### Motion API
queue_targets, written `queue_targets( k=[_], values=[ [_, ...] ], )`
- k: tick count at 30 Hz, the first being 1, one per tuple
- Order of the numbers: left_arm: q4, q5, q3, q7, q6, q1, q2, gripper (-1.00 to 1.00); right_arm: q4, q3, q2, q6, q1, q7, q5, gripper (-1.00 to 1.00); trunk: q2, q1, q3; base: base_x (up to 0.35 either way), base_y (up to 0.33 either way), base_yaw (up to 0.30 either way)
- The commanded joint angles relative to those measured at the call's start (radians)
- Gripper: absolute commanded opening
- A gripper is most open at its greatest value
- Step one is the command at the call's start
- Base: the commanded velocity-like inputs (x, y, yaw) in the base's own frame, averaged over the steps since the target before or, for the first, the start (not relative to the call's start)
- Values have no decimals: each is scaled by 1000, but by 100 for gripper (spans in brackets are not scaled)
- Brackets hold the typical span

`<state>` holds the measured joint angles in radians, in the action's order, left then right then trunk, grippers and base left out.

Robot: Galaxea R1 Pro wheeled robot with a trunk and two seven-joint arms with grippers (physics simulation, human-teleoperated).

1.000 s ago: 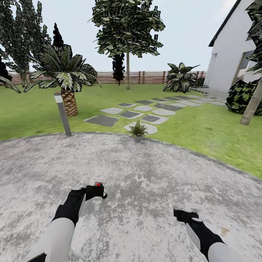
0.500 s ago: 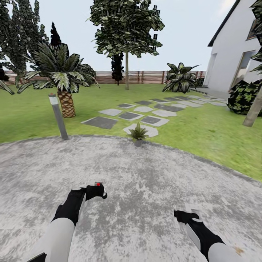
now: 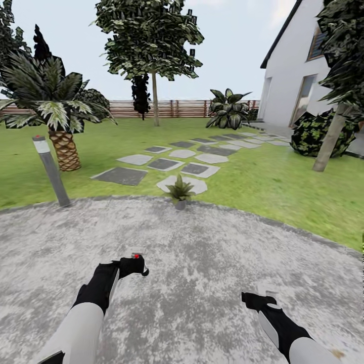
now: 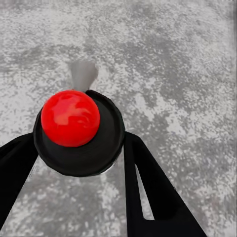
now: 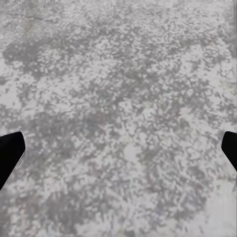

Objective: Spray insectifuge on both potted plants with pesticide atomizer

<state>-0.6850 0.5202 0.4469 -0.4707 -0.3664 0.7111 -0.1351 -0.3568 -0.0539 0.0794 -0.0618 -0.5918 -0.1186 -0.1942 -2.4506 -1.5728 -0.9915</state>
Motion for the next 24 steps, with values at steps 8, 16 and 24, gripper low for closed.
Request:
queue_targets(
  k=[8,16,24],
  values=[
    [-2,8,7,-9,-4,1,-1,-100,-2,-6,0,-6,0,-6,-8,100,0,0,2,298,234,-259],
    [-2,8,7,-9,-4,1,-1,-100,-2,-6,0,-6,0,-6,-8,100,0,0,5,298,234,-259],
    [-2,8,7,-9,-4,1,-1,-100,-2,-6,0,-6,0,-6,-8,100,0,0,6,298,234,-91]
  ],
)
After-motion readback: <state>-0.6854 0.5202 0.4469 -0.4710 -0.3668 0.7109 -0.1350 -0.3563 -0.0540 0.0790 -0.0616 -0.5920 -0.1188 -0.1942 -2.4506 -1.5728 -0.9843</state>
